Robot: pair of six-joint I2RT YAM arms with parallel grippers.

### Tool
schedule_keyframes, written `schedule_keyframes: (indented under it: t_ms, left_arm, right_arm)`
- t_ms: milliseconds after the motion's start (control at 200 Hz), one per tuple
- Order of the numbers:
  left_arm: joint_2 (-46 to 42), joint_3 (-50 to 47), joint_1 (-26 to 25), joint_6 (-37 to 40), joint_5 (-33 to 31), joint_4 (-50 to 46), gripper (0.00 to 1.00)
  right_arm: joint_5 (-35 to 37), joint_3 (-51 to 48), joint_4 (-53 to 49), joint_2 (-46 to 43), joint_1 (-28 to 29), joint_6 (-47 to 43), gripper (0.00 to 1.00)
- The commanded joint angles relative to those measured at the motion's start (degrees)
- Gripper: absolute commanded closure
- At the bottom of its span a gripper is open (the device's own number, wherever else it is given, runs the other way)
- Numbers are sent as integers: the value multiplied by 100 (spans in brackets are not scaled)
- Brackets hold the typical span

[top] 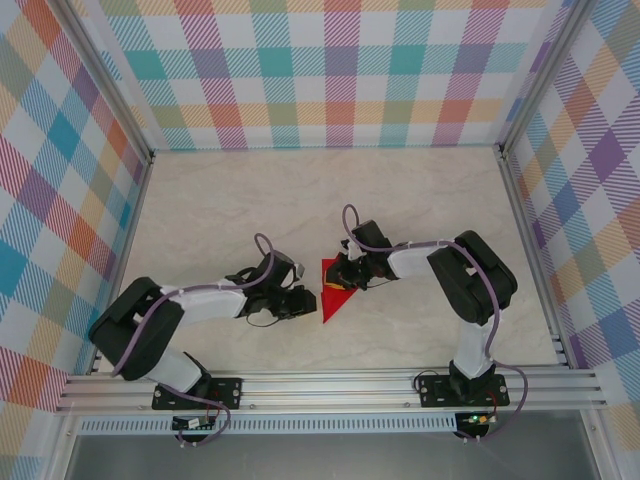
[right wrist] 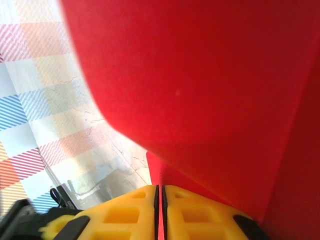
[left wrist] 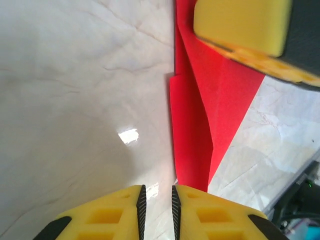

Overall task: Fold a paper plane with a square sheet of paper (pick it up from the middle)
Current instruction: Fourth fold the wing at the center of the table.

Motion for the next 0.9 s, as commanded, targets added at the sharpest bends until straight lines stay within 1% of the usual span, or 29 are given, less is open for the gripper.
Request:
schedule_keyframes:
  t_ms: [0,115,285,440,660,765,895]
  left_arm:
    - [-640,42,-150,-12,-604,-499,77]
    - [-615,228,-315,105,-106,-37,78]
    - [72,719,-538,296,195,114,79]
    - [584,886,-603,303,138,321,80]
    - [1043,956,-597,402,87,442,82]
    - [1200,817,-599,359,62,512,83]
    - [1196,468,-598,218,67,706,84]
  right_arm:
    - [392,-211,-409,183,2,-43,87]
    - [405,-237,-351,214,2,-7,87]
    - [421,-277,-361,202,4,-8,87]
    - [413,-316,-326,221,2,6,87]
    - [381,-323,-282,267,2,28,87]
    - [382,-334,-273,293,5,26,87]
    - [370,-334,-293,302,2,19,88]
